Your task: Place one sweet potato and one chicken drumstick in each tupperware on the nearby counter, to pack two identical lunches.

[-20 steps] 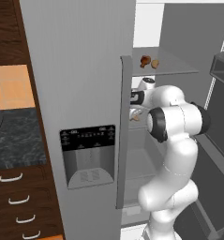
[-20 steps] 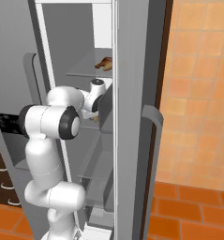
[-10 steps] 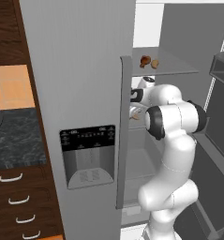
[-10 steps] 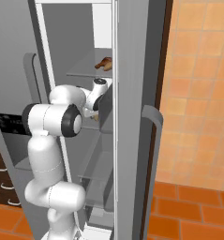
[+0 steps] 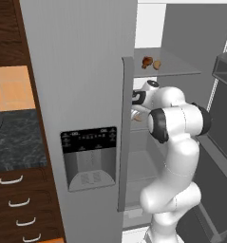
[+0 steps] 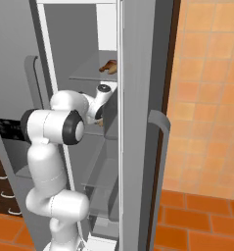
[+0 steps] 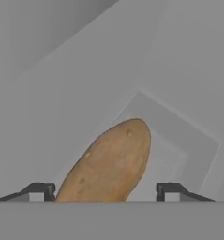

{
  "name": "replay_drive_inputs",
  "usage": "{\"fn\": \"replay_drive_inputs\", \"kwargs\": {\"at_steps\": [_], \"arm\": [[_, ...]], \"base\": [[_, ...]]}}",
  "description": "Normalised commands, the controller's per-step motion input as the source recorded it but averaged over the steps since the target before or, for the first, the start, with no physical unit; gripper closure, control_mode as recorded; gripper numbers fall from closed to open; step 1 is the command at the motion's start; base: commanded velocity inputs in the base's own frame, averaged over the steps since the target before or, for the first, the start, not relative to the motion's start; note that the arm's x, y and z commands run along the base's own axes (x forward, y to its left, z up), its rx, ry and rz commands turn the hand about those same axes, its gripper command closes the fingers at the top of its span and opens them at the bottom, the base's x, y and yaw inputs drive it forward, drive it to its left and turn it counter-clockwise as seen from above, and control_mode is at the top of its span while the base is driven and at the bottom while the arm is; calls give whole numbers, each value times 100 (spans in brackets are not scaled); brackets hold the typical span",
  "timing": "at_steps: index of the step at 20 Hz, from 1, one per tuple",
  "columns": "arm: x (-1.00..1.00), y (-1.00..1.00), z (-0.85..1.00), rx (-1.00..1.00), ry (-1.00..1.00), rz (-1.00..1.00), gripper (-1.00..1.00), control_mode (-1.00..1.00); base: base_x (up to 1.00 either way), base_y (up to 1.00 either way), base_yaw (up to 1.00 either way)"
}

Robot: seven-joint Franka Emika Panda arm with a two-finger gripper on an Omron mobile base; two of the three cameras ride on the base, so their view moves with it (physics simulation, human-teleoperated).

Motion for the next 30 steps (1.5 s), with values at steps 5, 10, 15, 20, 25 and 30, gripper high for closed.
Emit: {"fn": "replay_drive_inputs", "kwargs": {"at_steps": [5,10,15,20,25,30], "arm": [[-2,0,0,0,0,0,100,-100],[-60,-14,16,2,0,0,100,-100],[-97,-57,60,15,0,-3,100,-100],[-100,-6,38,11,2,-8,100,-100],[-100,5,42,4,4,-16,100,-100],[-90,20,73,-2,14,-24,100,-100]], "base": [[0,0,0],[0,0,0],[0,0,0],[0,0,0],[0,0,0],[0,0,0]]}}
